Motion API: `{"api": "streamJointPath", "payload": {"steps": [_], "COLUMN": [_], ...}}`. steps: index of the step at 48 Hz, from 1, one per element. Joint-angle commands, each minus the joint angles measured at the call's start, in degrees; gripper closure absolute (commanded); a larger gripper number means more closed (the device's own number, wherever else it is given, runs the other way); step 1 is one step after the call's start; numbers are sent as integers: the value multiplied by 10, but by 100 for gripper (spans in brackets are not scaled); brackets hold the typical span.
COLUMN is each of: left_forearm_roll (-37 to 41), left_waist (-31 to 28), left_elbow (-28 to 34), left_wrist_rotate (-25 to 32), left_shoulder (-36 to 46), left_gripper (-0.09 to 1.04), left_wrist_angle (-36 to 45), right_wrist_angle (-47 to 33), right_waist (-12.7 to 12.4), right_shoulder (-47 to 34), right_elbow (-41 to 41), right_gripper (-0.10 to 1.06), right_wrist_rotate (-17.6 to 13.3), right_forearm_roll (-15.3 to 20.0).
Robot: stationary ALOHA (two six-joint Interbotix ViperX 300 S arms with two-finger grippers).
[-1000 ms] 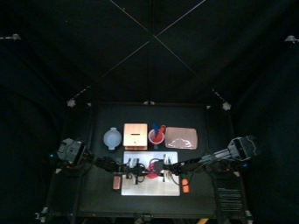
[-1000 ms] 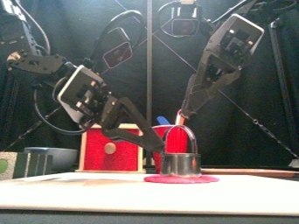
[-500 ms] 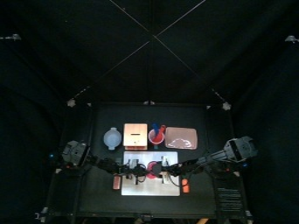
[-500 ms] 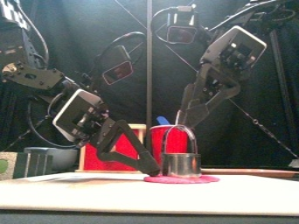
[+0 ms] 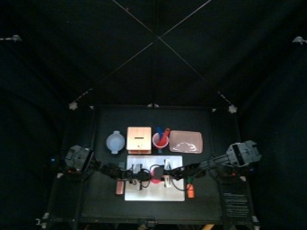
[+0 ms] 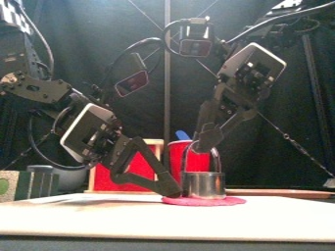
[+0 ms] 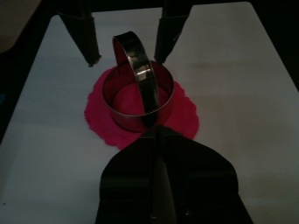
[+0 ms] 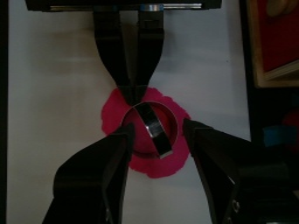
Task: Get the cutter from the drawer then cut the dough then place the extra dough in the bowl
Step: Cut the dough
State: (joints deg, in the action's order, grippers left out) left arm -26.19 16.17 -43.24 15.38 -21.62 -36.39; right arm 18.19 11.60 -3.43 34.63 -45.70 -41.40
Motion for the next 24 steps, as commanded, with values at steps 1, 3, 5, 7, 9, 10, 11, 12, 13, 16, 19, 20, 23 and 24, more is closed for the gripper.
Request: {"api": "streamJointPath", "payload": {"steps": [1, 3, 5, 7, 9, 10, 11, 12, 13, 16, 19, 20, 23, 24], "left_forearm_roll": [-4, -4, -4, -4, -4, -4, -4, -4, -4, -6, -7, -7, -7, -7], "left_waist": [-2, -2, -2, -2, -1, -2, -1, -2, -2, -1, -1, -1, -1, -2], "left_elbow": [8, 7, 7, 6, 5, 5, 5, 5, 4, 4, 4, 4, 4, 4], "left_wrist_rotate": [1, 1, 1, 1, 1, 1, 1, 1, 1, 1, 1, 1, 1, 1], "left_shoulder": [2, 2, 2, 2, 2, 2, 1, 1, 2, 1, 1, 2, 2, 1], "left_gripper": [49, 50, 51, 51, 52, 52, 52, 52, 52, 52, 52, 52, 52, 52], "left_wrist_angle": [5, 5, 7, 7, 9, 9, 11, 11, 13, 16, 18, 18, 18, 18], "right_wrist_angle": [-11, -11, -10, -9, -6, -6, -4, -3, -1, 9, 21, 26, 43, 48], "right_waist": [-3, -4, -4, -4, -4, -4, -4, -4, -4, -3, -1, 0, 1, 1], "right_shoulder": [2, -2, -4, -4, -4, -4, -4, -4, -1, 6, 13, 17, 27, 32], "right_elbow": [-14, -16, -18, -20, -22, -23, -23, -24, -25, -26, -27, -28, -29, -29], "right_gripper": [25, 28, 31, 33, 36, 37, 39, 40, 42, 47, 49, 50, 50, 50], "right_wrist_rotate": [0, 0, 0, -1, -1, -1, -1, -1, -1, -2, -1, -1, -1, -1], "right_forearm_roll": [1, 1, 1, 1, 1, 1, 1, 1, 1, 3, 3, 3, 0, -1]}}
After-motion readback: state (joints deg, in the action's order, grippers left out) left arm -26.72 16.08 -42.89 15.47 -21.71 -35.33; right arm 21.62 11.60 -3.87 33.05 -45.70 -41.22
